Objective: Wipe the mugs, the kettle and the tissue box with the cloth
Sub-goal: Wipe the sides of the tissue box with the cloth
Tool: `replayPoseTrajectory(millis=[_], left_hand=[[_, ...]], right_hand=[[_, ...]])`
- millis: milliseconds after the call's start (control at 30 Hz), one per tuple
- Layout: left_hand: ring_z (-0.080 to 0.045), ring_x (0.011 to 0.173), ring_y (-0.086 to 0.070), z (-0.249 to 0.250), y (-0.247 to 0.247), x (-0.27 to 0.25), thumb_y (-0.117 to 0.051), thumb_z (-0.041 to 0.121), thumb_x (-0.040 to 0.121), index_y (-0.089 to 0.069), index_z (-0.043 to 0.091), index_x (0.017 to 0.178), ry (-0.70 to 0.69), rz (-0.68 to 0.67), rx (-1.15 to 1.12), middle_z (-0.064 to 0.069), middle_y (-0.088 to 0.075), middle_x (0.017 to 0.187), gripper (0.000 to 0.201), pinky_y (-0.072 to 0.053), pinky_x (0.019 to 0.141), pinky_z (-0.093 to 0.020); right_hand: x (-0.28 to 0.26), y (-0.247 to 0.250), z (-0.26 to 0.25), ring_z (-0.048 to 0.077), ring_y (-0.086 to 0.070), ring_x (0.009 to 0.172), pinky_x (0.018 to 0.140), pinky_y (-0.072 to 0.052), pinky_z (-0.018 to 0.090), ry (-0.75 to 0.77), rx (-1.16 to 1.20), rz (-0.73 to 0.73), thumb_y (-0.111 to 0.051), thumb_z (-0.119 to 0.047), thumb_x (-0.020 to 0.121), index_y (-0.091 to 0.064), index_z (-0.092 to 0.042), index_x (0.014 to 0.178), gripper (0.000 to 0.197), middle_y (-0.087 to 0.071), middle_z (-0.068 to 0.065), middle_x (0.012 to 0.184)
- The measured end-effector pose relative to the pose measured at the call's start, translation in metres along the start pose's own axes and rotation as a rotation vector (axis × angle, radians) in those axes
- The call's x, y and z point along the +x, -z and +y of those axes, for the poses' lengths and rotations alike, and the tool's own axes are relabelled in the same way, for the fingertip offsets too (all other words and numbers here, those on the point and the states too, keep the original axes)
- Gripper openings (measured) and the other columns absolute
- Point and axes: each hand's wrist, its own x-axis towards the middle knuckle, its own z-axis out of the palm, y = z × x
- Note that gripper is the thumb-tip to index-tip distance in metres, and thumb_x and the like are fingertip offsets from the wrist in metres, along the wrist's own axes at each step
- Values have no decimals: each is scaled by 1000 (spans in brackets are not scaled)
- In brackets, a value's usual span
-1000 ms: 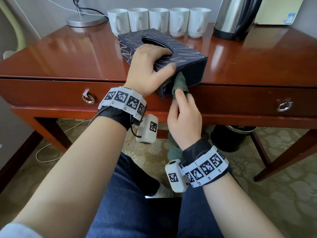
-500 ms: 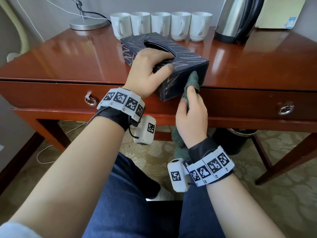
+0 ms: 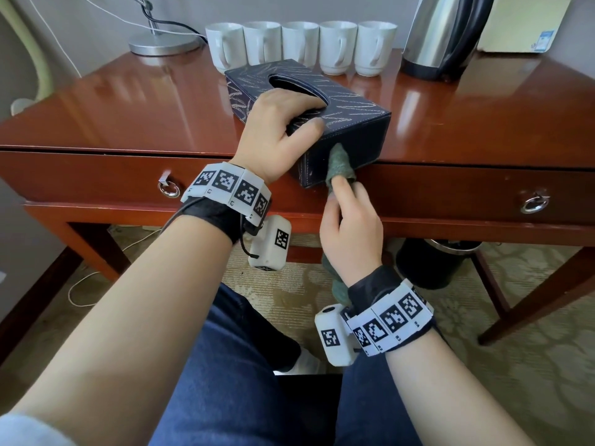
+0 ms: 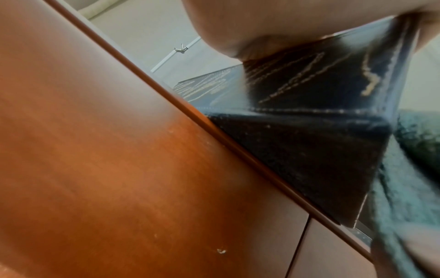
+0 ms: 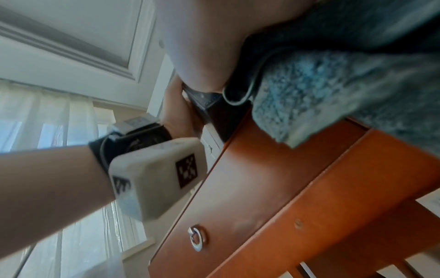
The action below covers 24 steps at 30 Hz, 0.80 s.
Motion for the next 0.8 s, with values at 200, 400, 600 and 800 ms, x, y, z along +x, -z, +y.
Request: replayPoseTrajectory(millis=[200,400,600,800], left_hand=[[-25,102,-63,-2,2,2,-46,34,87,-72,2,111,-11,-30,4,-10,-73,107,47,-37,91,-23],[-25,100,-63,-3,1,1,-47,33,87,-72,2,109,-15,-23,2,-10,-73,105,46,-36,89,-22],[-22,100,-62,-1,0,1,-47,33,87,-73,1,107,-9,3,-1,-10,-73,104,46,-35,89,-19],[-21,98,-62,1,-1,1,-47,32,87,-73,0,106,-7,10,-17,-10,-73,102,46,-35,89,-15]], right_hand=[[9,0,-14,32,-57,71,55,-47,34,49,60,-7,-41,-13,93,-59,-3,118,32,-58,16,97],[-15,-6,-6,27,-50,54,45,-34,24,129,-60,-96,-43,-11,87,-63,-7,109,30,-54,13,88],[-14,-7,10,35,-56,64,53,-40,30,-61,-49,-56,-44,-11,91,-58,-5,117,30,-57,16,96],[-9,-11,-4,34,-53,61,48,-44,33,42,18,-52,-39,-16,92,-57,-6,117,32,-55,18,98]])
